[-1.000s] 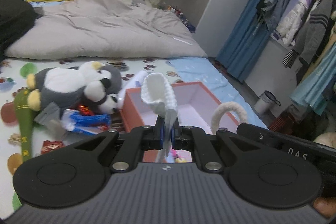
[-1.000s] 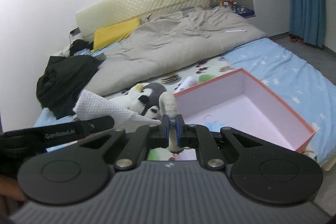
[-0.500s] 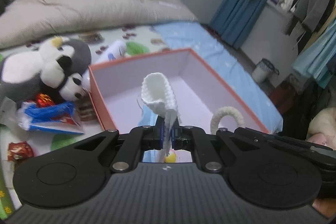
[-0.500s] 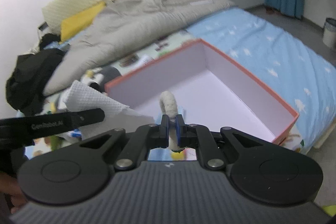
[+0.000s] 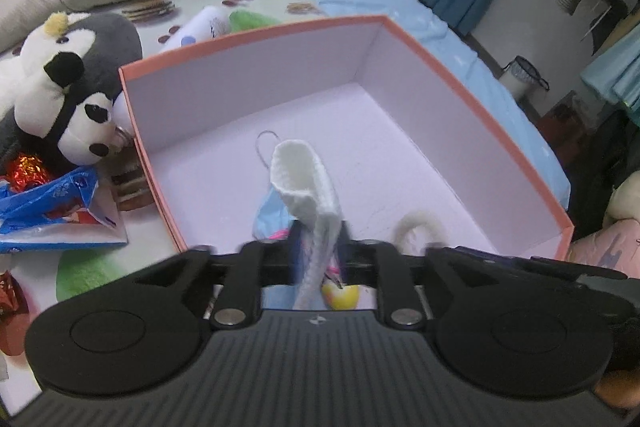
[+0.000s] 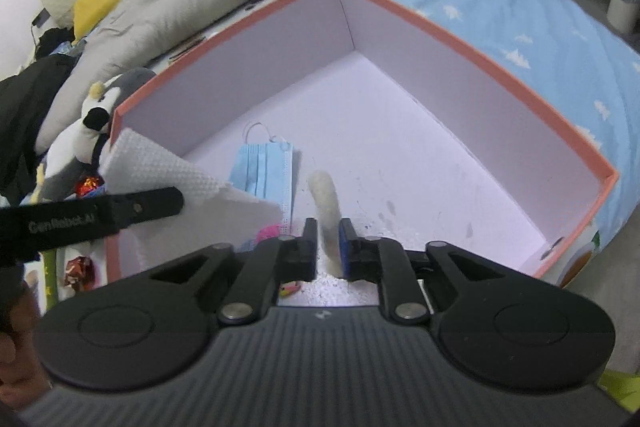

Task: Organize soft objects
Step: 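Carry the tissue and fuzzy loop over the pink box and open both grippers, then withdraw both tools and approach the red candy wrapper with the right gripper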

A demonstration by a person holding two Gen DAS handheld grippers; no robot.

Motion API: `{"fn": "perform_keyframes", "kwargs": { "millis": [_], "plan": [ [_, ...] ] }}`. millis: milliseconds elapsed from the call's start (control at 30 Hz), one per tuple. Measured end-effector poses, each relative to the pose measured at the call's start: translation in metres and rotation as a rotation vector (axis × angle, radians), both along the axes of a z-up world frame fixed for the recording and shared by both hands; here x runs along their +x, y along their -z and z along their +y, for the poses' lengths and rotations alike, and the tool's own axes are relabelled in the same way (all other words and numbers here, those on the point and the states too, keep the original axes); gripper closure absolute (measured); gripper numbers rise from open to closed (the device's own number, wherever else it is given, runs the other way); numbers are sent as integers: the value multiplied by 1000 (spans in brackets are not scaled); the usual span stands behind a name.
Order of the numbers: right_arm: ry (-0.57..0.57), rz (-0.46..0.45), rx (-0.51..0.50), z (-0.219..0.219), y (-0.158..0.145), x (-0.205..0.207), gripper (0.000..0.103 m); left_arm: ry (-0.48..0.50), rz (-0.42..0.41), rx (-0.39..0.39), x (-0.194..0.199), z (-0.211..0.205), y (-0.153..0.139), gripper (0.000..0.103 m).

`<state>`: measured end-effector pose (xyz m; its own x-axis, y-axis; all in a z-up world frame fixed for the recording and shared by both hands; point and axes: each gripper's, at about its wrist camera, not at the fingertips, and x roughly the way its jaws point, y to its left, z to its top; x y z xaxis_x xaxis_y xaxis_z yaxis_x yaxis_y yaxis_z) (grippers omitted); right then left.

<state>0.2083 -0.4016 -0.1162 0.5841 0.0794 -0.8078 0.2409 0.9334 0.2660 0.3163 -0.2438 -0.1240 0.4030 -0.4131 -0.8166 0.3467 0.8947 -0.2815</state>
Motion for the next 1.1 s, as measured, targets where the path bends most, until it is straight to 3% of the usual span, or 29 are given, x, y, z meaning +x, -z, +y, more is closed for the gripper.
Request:
{"fn": "perform_keyframes", "kwargs": {
  "millis": [33,67,100,367,767,1100],
  "plan": [
    [4,-2,13,-2,1,1,60,-6,-7,-12,1,3,0,52],
    [8,-4,22,-2,1,2,47,-9,-17,-19,0,5,-1,51],
    [13,-10,21,-2,-1,1,44,-9,-24,-17,-1,6,-3,51],
    [-15,-72,10,11,-27,-11,45,-38,-63,-23,-21,33,-29,51],
    [-80,-204,8,60,-86,-64,45,-92,-165,-58,-94,93,-87,51],
    [-155,-253,-6,108,-105,-96,45,-183,-196,-76,-149,158,-101,51]
  ]
}}
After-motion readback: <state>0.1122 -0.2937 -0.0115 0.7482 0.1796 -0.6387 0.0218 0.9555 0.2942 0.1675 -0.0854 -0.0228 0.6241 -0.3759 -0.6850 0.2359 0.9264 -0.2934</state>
